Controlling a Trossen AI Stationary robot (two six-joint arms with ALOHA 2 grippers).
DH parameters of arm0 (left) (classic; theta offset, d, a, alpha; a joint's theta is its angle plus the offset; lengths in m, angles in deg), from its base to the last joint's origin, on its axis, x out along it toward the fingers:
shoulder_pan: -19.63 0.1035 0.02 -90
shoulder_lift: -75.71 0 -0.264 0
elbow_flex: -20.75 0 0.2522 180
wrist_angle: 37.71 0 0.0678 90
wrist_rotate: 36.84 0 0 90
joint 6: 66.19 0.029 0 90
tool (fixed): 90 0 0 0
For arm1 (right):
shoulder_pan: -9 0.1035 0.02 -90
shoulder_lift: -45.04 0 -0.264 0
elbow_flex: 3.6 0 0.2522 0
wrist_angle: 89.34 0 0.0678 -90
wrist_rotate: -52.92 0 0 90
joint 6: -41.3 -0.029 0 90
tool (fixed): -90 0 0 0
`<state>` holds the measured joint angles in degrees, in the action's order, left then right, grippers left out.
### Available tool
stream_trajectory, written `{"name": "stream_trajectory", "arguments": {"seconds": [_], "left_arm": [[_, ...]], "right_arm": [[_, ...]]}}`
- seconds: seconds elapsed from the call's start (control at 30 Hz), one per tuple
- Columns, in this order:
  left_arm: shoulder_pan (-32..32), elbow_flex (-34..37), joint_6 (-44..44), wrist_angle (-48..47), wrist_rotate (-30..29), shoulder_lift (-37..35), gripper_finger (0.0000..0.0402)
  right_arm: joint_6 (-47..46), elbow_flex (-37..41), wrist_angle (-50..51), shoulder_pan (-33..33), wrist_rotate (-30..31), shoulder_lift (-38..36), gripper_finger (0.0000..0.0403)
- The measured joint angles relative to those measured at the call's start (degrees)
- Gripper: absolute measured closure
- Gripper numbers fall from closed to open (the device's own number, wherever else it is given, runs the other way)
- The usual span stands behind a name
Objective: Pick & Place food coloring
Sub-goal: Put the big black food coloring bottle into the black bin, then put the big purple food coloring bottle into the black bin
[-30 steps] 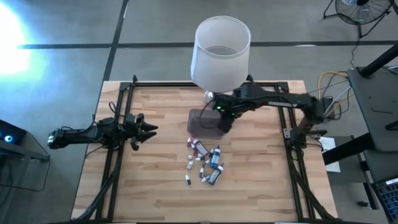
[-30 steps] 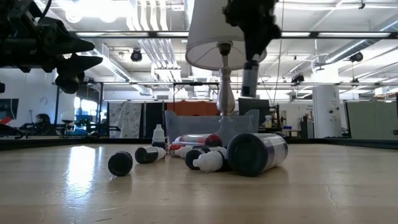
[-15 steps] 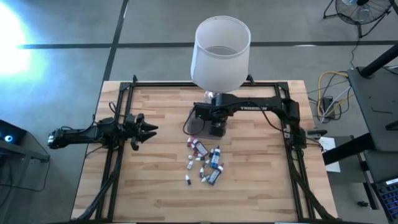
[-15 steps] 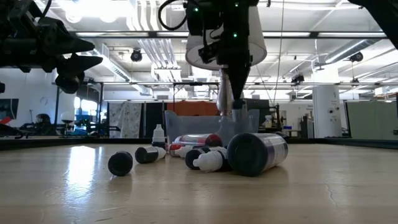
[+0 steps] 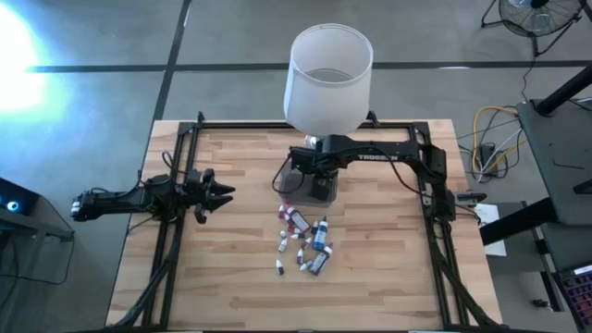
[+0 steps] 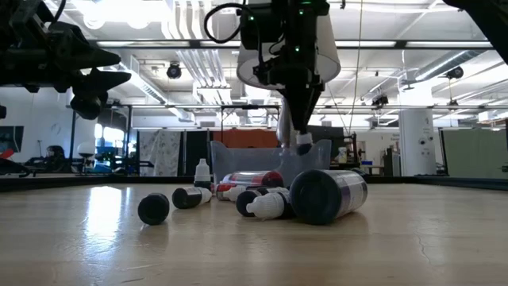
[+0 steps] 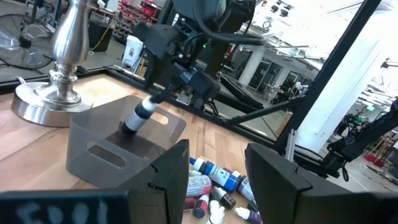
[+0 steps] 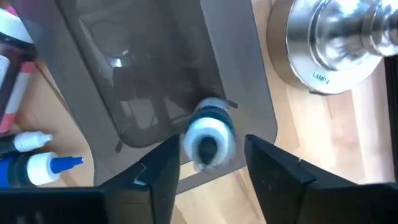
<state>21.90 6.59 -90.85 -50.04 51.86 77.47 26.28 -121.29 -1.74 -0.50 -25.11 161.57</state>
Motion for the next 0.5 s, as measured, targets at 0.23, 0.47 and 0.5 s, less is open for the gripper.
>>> {"name": "stream_trajectory", "arguments": {"seconds": [0.23, 0.47, 0.5], "left_arm": [[0.0, 0.0, 0.0, 0.0, 0.0, 0.0, 0.0266], [0.0, 0.0, 0.0, 0.0, 0.0, 0.0, 0.0266], [0.0, 0.0, 0.0, 0.0, 0.0, 0.0, 0.0266]], "right_arm": [[0.0, 2.0, 2.1, 0.0, 3.9, -0.2, 0.0205], [0.0, 2.1, 1.8, 0.1, 7.3, -2.7, 0.0209], [0.0, 2.1, 1.8, 0.1, 7.6, -3.2, 0.0208]]}}
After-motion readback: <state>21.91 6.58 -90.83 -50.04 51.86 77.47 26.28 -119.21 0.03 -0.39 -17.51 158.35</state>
